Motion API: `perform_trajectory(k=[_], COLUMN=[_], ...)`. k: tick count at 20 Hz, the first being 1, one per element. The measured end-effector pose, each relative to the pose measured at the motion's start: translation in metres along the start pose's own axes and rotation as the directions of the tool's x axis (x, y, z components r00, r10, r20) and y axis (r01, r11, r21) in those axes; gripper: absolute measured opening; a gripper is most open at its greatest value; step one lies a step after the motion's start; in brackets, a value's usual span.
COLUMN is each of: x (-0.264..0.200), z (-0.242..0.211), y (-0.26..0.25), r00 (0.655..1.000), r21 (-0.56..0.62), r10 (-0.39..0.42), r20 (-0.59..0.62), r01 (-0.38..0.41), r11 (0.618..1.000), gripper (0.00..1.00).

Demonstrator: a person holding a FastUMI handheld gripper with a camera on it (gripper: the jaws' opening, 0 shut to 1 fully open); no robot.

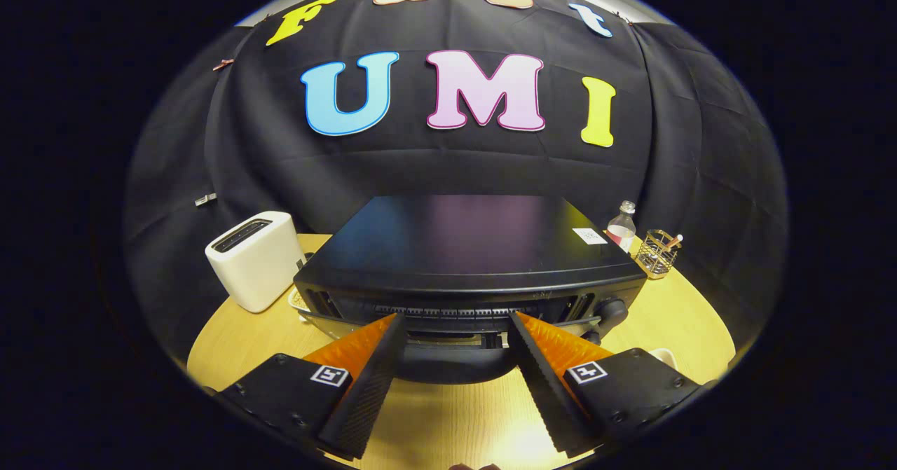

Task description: Open the toaster oven, put the food inside, and close the toaster oven door.

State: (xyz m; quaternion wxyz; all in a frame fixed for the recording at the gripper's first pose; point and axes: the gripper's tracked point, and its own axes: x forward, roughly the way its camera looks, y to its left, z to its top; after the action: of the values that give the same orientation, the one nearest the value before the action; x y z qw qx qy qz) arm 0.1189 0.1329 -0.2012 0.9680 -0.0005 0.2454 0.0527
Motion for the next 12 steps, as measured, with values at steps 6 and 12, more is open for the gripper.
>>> perform_trajectory(k=[6, 12], x=[-0.030, -0.051], z=[-0.034, -0.080], y=[0.002, 0.003], r00=[0.998, 0.987], r21=[0.002, -0.028], r10=[0.027, 0.074], r20=[-0.056, -0.140], r01=[-0.027, -0.079], r11=[1.000, 0.996], gripper=[0.97, 0.96])
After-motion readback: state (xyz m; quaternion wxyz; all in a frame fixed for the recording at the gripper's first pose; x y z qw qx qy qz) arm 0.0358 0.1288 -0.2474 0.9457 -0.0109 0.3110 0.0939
